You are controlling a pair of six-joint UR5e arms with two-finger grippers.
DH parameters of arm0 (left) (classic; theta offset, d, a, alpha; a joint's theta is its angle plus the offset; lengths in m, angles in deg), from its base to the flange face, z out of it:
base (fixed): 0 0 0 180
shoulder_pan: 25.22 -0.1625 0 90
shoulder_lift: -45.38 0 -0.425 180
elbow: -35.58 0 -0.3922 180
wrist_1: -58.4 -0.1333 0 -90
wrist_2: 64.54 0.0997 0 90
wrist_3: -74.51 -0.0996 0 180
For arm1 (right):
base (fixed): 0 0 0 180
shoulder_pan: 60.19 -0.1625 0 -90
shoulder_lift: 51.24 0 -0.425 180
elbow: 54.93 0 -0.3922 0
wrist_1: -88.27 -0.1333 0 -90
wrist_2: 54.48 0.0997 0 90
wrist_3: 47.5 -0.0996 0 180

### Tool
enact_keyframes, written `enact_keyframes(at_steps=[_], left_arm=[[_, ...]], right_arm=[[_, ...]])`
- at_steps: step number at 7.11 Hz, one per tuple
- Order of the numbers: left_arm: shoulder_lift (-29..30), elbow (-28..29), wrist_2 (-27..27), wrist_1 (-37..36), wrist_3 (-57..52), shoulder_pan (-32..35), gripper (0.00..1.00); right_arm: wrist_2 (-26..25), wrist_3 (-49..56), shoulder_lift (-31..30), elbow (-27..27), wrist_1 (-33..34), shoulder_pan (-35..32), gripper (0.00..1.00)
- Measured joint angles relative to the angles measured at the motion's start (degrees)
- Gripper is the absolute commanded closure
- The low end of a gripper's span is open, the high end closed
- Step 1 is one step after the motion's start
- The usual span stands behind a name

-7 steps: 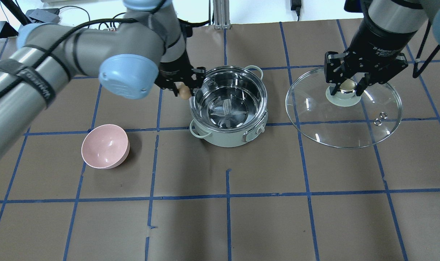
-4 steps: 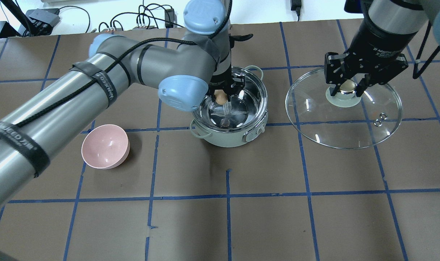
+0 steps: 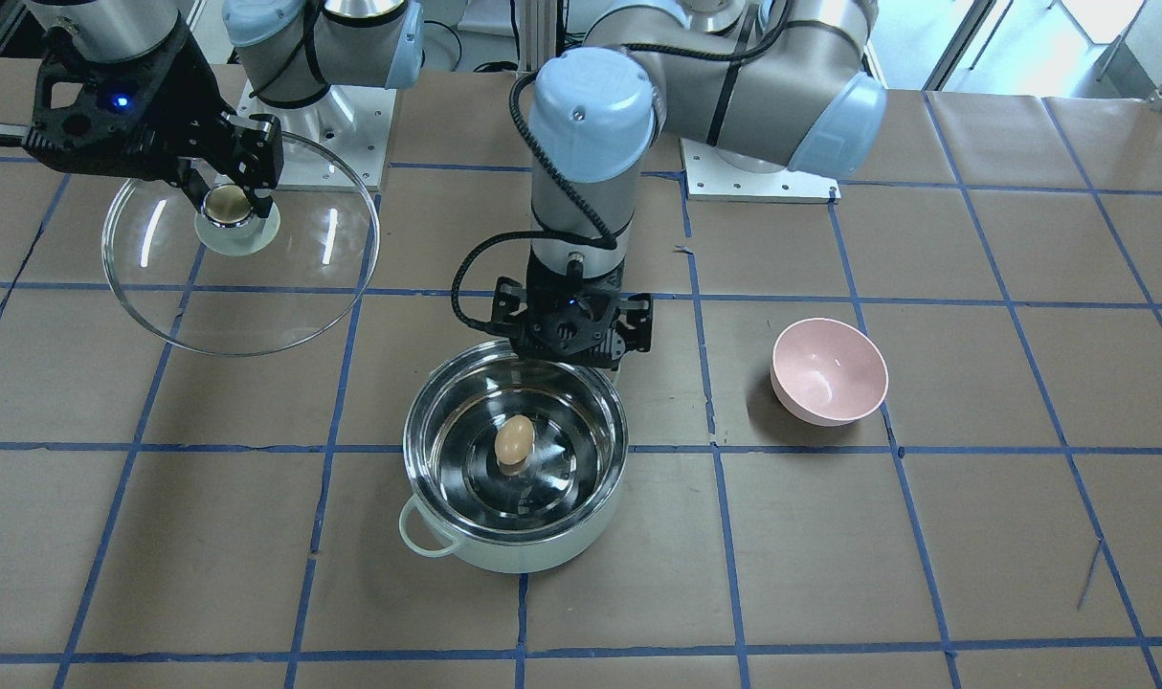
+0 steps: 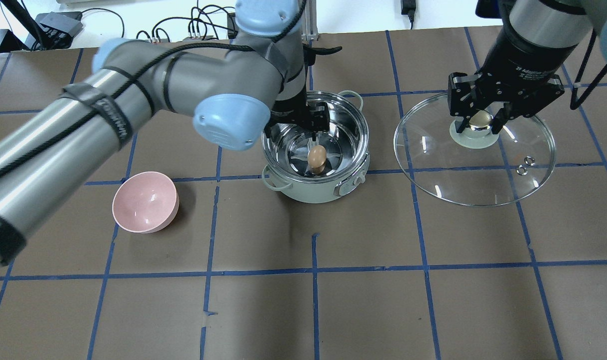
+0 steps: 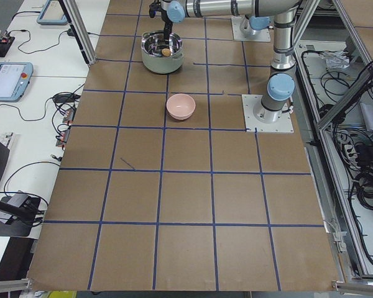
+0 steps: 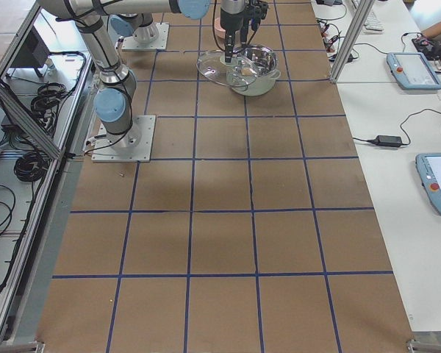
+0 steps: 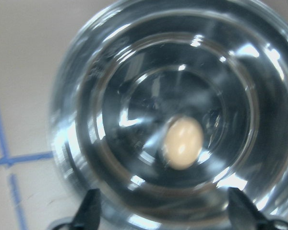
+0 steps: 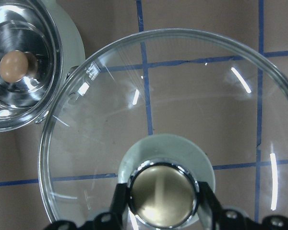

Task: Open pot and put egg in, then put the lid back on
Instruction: 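Raise the left gripper away from the pot toward the bowl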

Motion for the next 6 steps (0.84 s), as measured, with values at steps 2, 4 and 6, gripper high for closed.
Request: enact_keyframes(at_steps=[2,4,6], left_arm=[[-9.3,-0.2,0.1,12.0,-4.9,-5.4,0.00],[-12.8,-0.2,0.4,17.4,-6.0,-9.0,0.00],[-13.6,0.0,-0.3,18.2,-7.5,-12.8,0.00]], right_arm=[[0.4,-0.9,0.1,-0.2,0.4,-0.3,0.76],[0.7,-3.5,0.5,0.1,1.7,-1.2,0.74],[0.9,-9.1,4.0,1.3,7.3,-5.4,0.74]])
